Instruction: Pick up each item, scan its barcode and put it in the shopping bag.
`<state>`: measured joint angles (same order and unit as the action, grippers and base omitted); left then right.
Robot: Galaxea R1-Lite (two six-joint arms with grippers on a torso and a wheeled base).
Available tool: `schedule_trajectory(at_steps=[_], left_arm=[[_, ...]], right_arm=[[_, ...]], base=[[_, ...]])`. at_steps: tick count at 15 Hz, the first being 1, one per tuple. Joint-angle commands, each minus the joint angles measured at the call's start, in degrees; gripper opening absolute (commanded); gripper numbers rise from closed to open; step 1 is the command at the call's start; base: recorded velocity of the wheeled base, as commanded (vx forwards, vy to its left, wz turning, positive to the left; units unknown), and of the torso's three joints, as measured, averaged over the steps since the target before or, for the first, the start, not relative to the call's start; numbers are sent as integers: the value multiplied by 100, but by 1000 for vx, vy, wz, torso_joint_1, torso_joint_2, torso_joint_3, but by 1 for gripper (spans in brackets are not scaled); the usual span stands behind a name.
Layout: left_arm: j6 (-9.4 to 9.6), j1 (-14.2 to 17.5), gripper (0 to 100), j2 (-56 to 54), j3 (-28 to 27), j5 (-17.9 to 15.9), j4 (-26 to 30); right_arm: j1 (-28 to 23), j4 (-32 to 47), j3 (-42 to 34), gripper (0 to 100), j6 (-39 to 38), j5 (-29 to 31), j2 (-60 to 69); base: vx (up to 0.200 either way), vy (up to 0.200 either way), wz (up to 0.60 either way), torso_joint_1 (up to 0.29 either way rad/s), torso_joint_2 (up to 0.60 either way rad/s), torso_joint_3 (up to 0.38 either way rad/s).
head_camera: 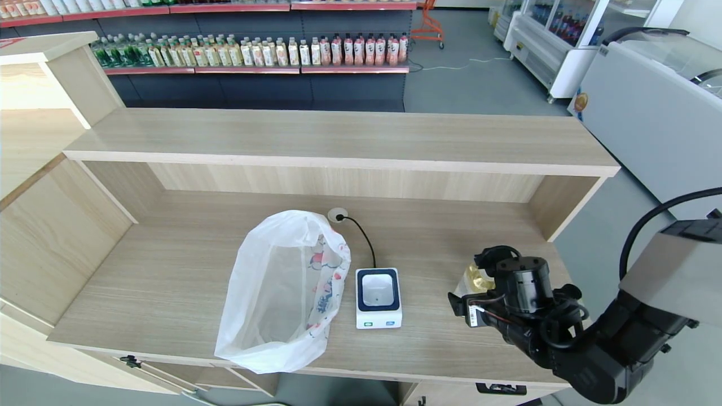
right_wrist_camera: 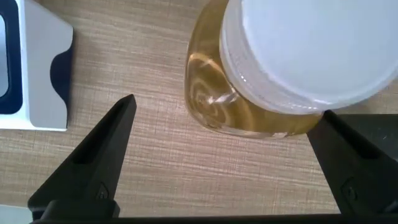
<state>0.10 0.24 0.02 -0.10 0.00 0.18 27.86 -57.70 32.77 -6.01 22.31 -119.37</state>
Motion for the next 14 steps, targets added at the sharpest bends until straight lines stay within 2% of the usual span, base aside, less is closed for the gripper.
schedule_trajectory(at_steps=[1, 5, 8, 14], left_arm=[[-1, 2, 100, -2, 1, 0, -1], [-1, 2, 100, -2, 1, 0, -1], [-1, 2, 100, -2, 1, 0, -1], [-1, 2, 100, -2, 1, 0, -1]], right_arm=[[62, -22, 283, 100, -14, -7, -376], [88, -611, 661, 100, 3, -42, -904], [115, -796, 775, 100, 21, -34, -1115], [80, -910, 1460, 100, 30, -113, -1466]], base=[[0, 0, 0, 0, 0, 0], [0, 0, 0, 0, 0, 0], [0, 0, 0, 0, 0, 0], [0, 0, 0, 0, 0, 0]])
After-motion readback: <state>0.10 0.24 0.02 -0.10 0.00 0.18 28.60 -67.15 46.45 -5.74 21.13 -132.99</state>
